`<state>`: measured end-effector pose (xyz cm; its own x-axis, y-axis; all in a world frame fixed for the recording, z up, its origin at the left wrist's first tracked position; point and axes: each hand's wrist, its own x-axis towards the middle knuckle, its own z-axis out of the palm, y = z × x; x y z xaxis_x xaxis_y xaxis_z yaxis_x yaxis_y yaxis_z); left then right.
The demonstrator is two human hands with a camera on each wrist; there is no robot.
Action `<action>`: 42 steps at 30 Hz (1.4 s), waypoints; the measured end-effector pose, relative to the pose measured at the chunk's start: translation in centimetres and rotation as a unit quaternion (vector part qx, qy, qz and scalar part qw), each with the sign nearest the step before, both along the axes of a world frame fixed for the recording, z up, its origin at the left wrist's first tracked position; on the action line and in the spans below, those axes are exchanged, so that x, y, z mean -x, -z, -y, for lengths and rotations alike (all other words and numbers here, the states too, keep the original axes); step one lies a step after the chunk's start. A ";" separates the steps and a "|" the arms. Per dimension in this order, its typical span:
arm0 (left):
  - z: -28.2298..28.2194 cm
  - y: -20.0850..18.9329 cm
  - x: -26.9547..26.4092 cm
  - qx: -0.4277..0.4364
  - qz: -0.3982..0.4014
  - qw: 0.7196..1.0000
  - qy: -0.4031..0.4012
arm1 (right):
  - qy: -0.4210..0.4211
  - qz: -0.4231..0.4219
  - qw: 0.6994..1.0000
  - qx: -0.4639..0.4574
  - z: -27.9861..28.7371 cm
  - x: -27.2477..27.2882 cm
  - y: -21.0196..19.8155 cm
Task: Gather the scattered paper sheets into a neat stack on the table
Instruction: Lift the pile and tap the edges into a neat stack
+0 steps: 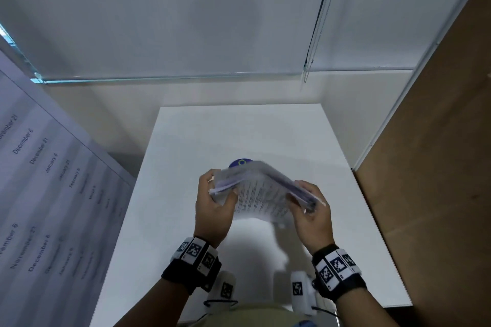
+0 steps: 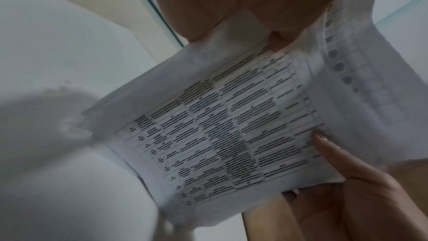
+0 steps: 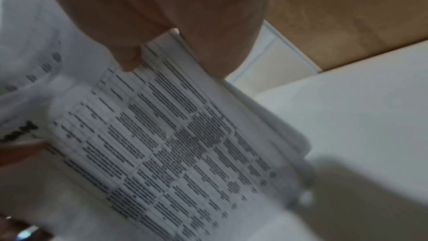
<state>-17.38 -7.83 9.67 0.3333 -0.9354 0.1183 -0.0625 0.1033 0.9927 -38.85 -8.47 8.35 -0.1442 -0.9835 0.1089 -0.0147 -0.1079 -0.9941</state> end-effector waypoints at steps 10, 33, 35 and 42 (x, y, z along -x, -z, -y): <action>2.0 -0.2 -0.2 -0.019 0.012 0.999 -0.033 | -0.014 0.003 1.000 -0.014 1.4 -1.3 -0.4; 2.3 -3.1 -3.6 0.052 0.258 0.964 -0.029 | -0.018 -0.238 0.970 0.055 2.4 -0.6 -3.3; 2.4 -5.1 -3.7 0.099 0.425 0.899 0.036 | -0.059 -0.294 0.951 0.075 2.9 -0.2 -3.9; 3.6 -4.9 -3.7 -0.066 0.332 0.901 0.269 | -0.133 -0.410 0.893 0.132 3.5 -3.0 -6.4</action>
<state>-13.65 -11.41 14.54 -0.2770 -0.9609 0.0008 -0.6240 0.1805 0.7602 -35.80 -11.94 14.71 0.3254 -0.8954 0.3039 -0.6639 -0.4452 -0.6009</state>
